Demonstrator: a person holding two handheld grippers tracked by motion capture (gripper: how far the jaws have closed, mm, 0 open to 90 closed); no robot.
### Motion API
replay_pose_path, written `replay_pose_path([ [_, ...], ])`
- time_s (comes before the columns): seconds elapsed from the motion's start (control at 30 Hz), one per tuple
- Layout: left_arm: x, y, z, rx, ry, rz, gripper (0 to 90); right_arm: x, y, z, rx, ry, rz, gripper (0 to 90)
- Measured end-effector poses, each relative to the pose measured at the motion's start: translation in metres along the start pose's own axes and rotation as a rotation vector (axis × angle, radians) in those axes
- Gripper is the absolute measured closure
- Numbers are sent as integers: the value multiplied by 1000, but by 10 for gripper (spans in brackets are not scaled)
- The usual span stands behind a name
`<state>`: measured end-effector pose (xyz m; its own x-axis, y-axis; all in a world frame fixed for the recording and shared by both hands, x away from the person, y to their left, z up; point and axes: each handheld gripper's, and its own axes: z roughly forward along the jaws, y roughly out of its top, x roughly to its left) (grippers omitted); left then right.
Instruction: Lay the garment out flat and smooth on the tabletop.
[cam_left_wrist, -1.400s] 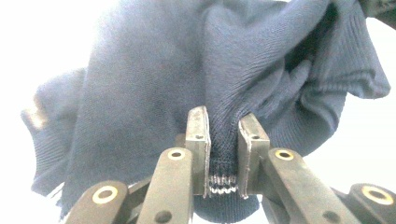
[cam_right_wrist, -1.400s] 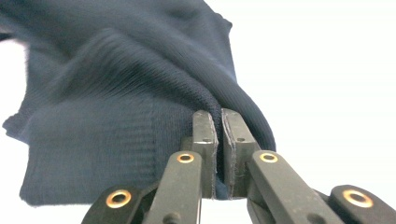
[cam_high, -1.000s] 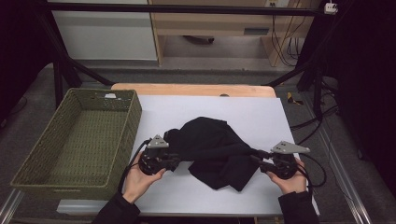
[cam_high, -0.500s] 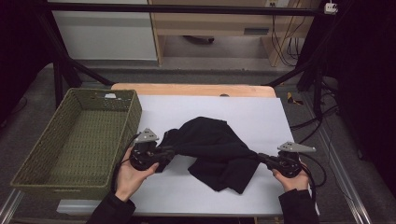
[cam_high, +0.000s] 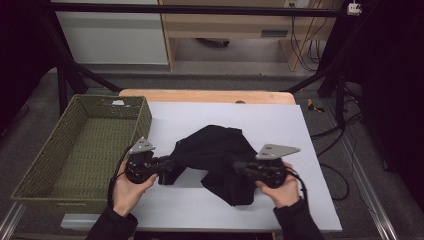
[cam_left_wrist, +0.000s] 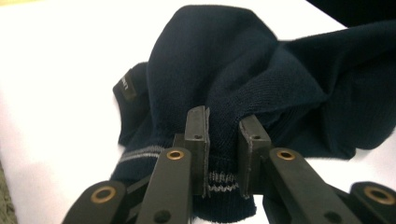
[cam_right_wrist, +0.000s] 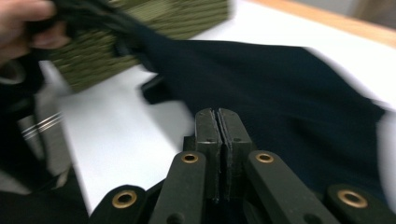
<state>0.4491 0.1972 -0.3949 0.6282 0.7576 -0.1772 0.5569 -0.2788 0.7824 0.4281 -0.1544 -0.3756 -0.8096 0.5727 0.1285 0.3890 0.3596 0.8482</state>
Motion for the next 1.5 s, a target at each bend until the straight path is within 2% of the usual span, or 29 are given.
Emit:
replay_pose_path([
  [0.13,5,-11,2,18,17,-7,758,23,4,44,69,90,-31,878],
  [0.2,6,-15,4,21,29,-16,753,29,3,60,89,103,-29,878],
  [0.23,5,-17,5,28,41,-6,751,31,2,70,100,108,-32,878],
  [0.27,3,-17,7,26,47,4,749,33,-1,78,113,107,-34,878],
  [0.33,2,-18,9,24,38,0,746,32,-9,95,142,105,-24,877],
  [0.43,0,-21,15,40,49,6,743,28,-21,110,157,64,-36,867],
  [0.47,-1,-22,17,42,44,5,743,27,-23,110,165,63,-26,859],
  [0.5,-2,-23,19,51,42,8,743,27,-24,108,148,68,-22,830],
  [0.57,-3,-25,23,64,41,10,743,27,-21,97,105,93,-16,716],
  [0.63,-3,-25,24,68,41,10,743,27,-16,80,48,90,-26,601],
  [0.7,-3,-25,24,69,39,11,742,21,-13,60,1,65,-16,557],
  [0.77,-3,-25,24,72,38,19,741,6,-13,34,-52,-1,5,501],
  [0.83,-2,-26,25,82,33,27,739,-13,-18,13,-76,-103,29,493],
  [0.9,-2,-26,27,90,27,24,740,-32,-31,-3,-48,-232,43,478],
  [0.93,-1,-26,28,97,24,23,741,-42,-39,-7,-37,-271,62,480],
  [0.97,-1,-27,30,103,20,13,743,-52,-48,-11,-32,-290,93,481],
  [1.03,-1,-27,32,122,10,2,747,-67,-65,-11,-14,-303,155,482],
  [1.1,-2,-28,34,136,10,11,749,-76,-75,-4,12,-298,182,472],
  [1.13,-3,-28,35,139,9,16,751,-78,-77,1,17,-290,191,460],
  [1.27,-3,-27,35,135,7,32,757,-82,-83,23,29,-272,165,349],
  [1.37,-2,-26,32,117,-5,30,762,-89,-87,36,43,-260,207,326],
  [1.43,-2,-25,31,105,-7,33,765,-93,-89,43,34,-240,243,365],
  [1.5,-2,-24,29,97,-10,33,766,-94,-90,47,37,-196,270,528],
])
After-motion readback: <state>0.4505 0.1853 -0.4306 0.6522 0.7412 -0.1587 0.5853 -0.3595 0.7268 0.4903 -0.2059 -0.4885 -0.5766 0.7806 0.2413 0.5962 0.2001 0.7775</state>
